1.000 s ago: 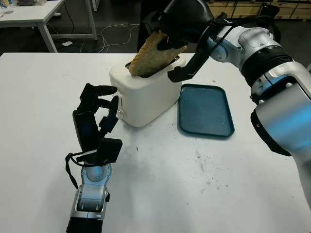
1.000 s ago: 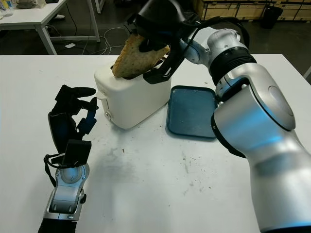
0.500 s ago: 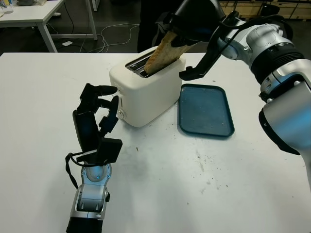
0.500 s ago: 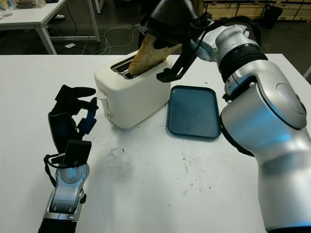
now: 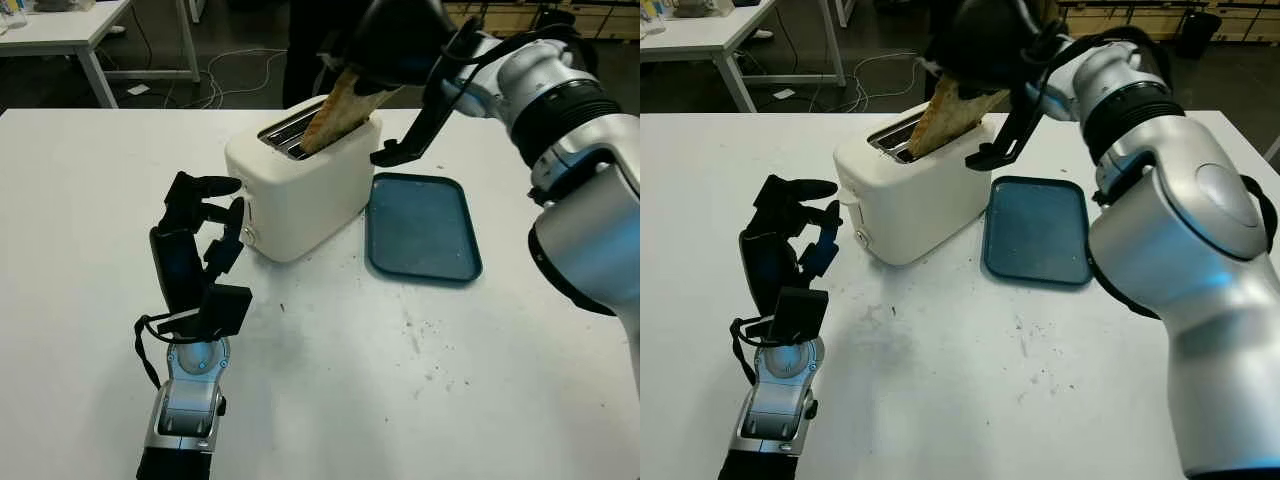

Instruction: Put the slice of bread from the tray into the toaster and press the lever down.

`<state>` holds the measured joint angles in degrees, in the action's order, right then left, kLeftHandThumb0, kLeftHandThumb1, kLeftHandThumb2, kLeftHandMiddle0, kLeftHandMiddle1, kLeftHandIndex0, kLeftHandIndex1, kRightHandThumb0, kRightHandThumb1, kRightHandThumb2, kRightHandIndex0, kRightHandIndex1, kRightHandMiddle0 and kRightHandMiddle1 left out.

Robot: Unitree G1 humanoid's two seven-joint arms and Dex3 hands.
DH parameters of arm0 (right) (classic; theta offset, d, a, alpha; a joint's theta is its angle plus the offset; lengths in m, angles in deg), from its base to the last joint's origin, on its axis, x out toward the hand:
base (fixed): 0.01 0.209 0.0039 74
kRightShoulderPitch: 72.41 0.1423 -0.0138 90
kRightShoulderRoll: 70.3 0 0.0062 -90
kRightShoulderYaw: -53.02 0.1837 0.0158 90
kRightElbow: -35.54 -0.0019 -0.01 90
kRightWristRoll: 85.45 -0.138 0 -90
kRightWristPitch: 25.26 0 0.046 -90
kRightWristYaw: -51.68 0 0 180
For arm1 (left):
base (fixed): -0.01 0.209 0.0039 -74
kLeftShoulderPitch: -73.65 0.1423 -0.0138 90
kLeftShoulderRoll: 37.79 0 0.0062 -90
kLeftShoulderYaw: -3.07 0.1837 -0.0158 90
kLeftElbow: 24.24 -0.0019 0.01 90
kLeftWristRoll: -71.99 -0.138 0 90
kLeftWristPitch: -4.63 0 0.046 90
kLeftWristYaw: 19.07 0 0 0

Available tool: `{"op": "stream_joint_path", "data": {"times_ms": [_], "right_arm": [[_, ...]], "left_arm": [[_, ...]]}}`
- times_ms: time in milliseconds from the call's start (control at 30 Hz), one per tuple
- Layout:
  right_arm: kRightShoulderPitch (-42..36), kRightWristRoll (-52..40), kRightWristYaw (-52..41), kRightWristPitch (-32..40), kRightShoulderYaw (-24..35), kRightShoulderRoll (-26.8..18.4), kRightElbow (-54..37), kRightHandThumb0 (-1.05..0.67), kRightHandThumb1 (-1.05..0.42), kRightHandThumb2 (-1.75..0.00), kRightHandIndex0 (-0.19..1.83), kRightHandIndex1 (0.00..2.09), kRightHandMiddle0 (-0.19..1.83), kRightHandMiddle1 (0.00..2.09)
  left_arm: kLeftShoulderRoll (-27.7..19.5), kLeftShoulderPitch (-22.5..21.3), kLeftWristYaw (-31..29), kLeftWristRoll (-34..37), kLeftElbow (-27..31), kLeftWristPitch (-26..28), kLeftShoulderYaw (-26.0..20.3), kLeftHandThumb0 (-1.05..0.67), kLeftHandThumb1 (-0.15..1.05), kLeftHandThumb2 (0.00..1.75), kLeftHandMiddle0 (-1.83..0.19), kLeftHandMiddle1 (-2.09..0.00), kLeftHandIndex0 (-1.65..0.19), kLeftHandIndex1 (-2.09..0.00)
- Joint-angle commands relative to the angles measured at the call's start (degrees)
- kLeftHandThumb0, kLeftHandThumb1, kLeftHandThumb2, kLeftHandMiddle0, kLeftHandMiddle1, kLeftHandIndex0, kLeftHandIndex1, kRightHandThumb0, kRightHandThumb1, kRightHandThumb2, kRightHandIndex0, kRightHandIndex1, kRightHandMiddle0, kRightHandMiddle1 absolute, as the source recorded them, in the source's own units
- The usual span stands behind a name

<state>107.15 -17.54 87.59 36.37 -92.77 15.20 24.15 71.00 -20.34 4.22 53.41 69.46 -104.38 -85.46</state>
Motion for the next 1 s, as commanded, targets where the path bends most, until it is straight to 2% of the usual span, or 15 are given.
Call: {"op": "stream_joint_path", "data": {"times_ms": [0, 367, 400, 467, 500, 600, 633, 767, 833, 967], "right_arm": [[-0.47, 0.69, 1.01, -0.66, -0.75, 1.05, 0.0, -0.55, -0.92, -0.38, 1.17, 1.75, 0.86, 1.75], [-1.05, 0.49, -1.07, -1.83, -2.5, 3.82, 0.13, -0.61, -0.92, -0.42, 1.16, 1.75, 0.84, 1.75], [-0.98, 0.31, -1.42, -1.93, -2.32, 3.93, 0.11, -0.69, -0.92, -0.39, 1.07, 1.71, 0.76, 1.6], [-0.54, -0.63, -4.6, -2.51, -1.52, 4.09, 0.21, -0.81, -0.92, -0.34, 0.82, 1.57, 0.63, 1.47], [-0.21, -1.3, -6.75, -3.02, -0.93, 4.08, 0.24, -0.87, -0.92, -0.29, 0.55, 1.33, 0.45, 1.21], [0.76, -3.37, -11.78, -3.84, 1.49, 3.79, -0.02, -0.91, -0.92, -0.13, 0.17, 0.97, 0.3, 0.59], [0.95, -4.2, -12.76, -4.13, 2.47, 3.61, -0.17, -0.91, -0.92, -0.08, 0.1, 0.94, 0.28, 0.49], [2.0, -7.02, -15.18, -4.64, 6.01, 2.38, -0.8, -0.85, -0.92, -0.01, 0.01, 0.74, 0.21, 0.34], [2.22, -9.34, -15.76, -4.98, 8.83, 1.45, -1.17, -0.75, -0.92, -0.02, 0.0, 0.69, 0.19, 0.33], [1.46, -17.52, -20.04, -5.93, 17.37, -0.02, -1.64, -0.64, -0.92, -0.1, 0.0, 0.69, 0.19, 0.28]], "left_arm": [[0.97, 0.31, 0.43, -0.29, 0.54, -0.2, 0.24, -0.35, 0.92, 0.34, -0.62, -1.48, -0.5, -1.2], [0.87, 0.65, 0.74, -0.41, 0.47, -0.75, 0.41, -0.34, 0.92, 0.34, -0.62, -1.49, -0.5, -1.21], [0.98, 0.67, 0.79, -0.44, 0.56, -0.52, 0.43, -0.35, 0.92, 0.34, -0.62, -1.49, -0.5, -1.21], [1.1, 0.74, 0.81, -0.45, 0.75, -0.17, 0.44, -0.35, 0.92, 0.34, -0.62, -1.49, -0.5, -1.21], [1.09, 0.77, 0.77, -0.36, 0.77, -0.13, 0.42, -0.35, 0.92, 0.34, -0.62, -1.49, -0.5, -1.21], [0.9, 0.84, 0.74, -0.41, 0.67, -0.26, 0.36, -0.35, 0.92, 0.34, -0.62, -1.49, -0.5, -1.22], [0.89, 0.83, 0.8, -0.46, 0.6, -0.33, 0.36, -0.35, 0.92, 0.34, -0.63, -1.49, -0.51, -1.22], [0.86, 0.93, 0.9, -0.57, 0.54, -0.34, 0.43, -0.36, 0.92, 0.34, -0.62, -1.48, -0.51, -1.22], [0.83, 0.95, 0.92, -0.75, 0.59, -0.03, 0.44, -0.36, 0.92, 0.34, -0.62, -1.47, -0.51, -1.22], [1.02, 0.84, 0.55, 0.12, 0.33, -0.17, 0.43, -0.36, 0.92, 0.34, -0.63, -1.47, -0.51, -1.22]]}}
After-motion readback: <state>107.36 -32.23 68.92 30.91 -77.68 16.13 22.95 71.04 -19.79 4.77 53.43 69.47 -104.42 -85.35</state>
